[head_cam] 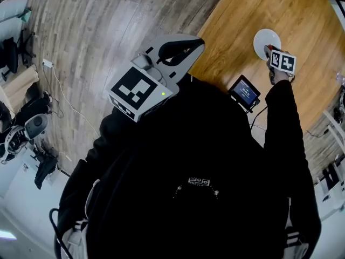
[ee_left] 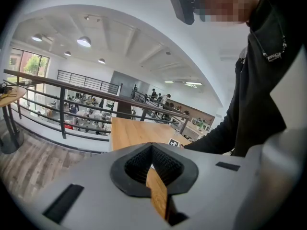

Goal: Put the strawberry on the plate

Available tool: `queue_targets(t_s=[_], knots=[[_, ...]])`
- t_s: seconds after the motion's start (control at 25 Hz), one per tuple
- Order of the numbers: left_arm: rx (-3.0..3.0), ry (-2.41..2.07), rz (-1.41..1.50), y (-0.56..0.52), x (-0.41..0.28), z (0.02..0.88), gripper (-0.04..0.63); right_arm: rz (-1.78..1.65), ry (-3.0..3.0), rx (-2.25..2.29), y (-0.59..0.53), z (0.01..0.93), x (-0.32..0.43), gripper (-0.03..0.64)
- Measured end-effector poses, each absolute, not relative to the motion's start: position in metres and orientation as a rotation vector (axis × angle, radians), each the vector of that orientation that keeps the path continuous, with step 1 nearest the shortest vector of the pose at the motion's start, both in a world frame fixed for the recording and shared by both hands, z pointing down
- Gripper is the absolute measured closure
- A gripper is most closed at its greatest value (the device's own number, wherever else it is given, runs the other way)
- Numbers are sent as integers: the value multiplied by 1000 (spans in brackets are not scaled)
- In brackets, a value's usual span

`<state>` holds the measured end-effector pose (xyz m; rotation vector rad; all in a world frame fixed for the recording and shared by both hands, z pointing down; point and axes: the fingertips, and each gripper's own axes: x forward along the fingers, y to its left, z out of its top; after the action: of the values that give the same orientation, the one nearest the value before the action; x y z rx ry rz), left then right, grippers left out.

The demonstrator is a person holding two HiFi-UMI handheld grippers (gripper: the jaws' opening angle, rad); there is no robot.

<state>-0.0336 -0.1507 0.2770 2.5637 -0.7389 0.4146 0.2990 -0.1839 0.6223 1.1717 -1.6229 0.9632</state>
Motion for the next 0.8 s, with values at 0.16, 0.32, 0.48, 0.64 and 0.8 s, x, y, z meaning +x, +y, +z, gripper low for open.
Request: queue_targets(t_s=[0.16, 0.32, 0.48, 0.64, 0.8], knots=[[2545, -754, 417, -153, -35, 294, 597, 954, -1627, 1158, -193, 641, 296, 469], [2541, -744, 417, -151, -41, 293, 597, 967, -1632, 1160, -197, 638, 287, 468], [2538, -745, 413, -157, -43, 299, 597, 950, -1635, 1146, -206, 642, 282, 468], [2548, -740, 416, -147, -40, 294, 597, 1046, -1670, 1182, -203, 634, 280, 454], [2553, -737, 413, -155, -40, 310, 597, 1056, -1709, 1205, -214, 645, 275, 410]])
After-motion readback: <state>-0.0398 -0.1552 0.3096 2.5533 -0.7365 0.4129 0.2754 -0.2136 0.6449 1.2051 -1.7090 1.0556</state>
